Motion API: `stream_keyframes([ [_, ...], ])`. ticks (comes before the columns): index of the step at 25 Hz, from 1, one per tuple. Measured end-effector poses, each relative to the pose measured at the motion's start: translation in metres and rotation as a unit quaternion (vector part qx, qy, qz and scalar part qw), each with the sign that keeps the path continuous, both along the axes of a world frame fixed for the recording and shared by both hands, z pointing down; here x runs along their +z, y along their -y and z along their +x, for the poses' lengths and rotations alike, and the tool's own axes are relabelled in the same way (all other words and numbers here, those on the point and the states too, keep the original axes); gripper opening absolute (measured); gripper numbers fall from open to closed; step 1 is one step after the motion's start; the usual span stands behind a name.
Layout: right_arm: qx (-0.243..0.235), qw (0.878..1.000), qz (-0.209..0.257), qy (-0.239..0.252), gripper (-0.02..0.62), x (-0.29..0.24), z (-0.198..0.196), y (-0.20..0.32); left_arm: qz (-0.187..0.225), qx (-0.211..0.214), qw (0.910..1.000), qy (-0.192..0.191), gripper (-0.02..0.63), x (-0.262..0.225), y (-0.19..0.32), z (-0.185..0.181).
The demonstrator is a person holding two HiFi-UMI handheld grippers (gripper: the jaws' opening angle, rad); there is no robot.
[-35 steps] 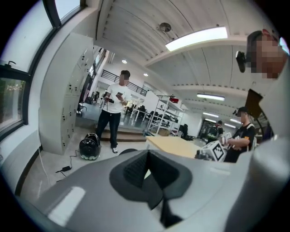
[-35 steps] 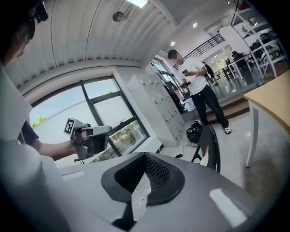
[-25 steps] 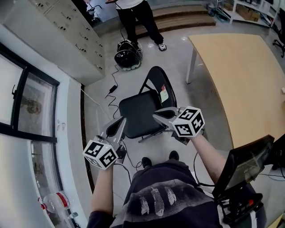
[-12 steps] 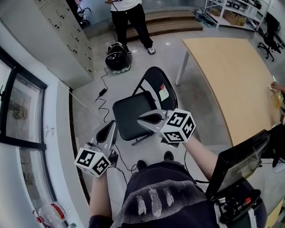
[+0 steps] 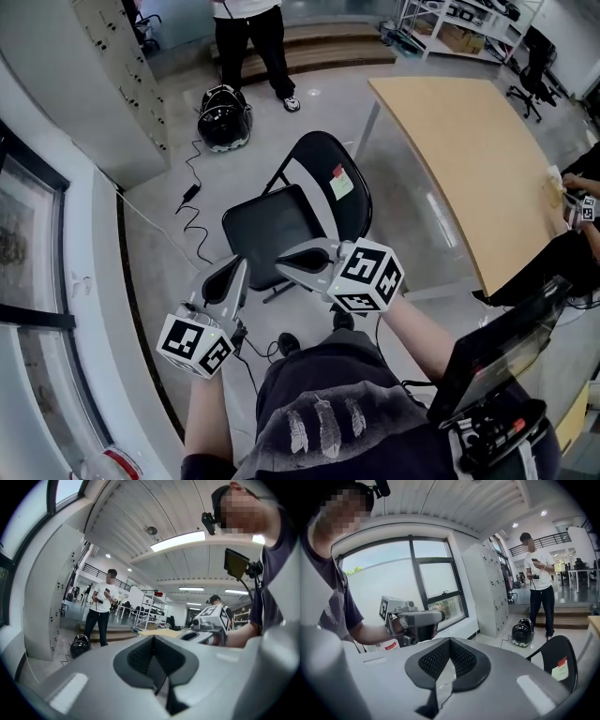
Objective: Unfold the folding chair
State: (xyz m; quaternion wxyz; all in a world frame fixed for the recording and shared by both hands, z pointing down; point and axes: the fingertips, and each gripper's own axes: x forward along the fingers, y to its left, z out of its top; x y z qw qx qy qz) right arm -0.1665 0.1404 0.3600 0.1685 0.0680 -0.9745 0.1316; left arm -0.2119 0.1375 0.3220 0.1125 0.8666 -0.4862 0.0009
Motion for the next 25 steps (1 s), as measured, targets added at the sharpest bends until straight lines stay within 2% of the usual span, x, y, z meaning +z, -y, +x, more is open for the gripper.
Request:
stream_keyframes([
  [6, 0.060, 0.998, -0.004, -0.019, 0.002, 0.012, 0.005, -0.010, -0.019, 0.041, 0.9988, -0.017, 0.003, 0.016, -0.004, 0.003],
  [10, 0.079, 0.997, 0.006, -0.013, 0.002, 0.002, 0.017, -0.014, -0.013, 0.050, 0.9986, -0.005, 0.003, 0.009, -0.009, 0.017],
  [14, 0.101, 0.995, 0.013, 0.013, 0.002, -0.007, 0.042, -0.014, -0.014, 0.058, 0.9982, 0.012, 0.003, 0.012, -0.012, 0.039],
  [19, 0.120, 0.992, 0.007, 0.034, 0.002, -0.009, 0.087, -0.023, -0.021, 0.074, 0.9967, 0.025, 0.003, 0.009, -0.015, 0.084],
  [25, 0.126, 0.991, 0.013, 0.036, 0.002, -0.017, 0.157, -0.047, -0.035, 0.078, 0.9962, 0.015, 0.003, -0.001, -0.037, 0.152],
])
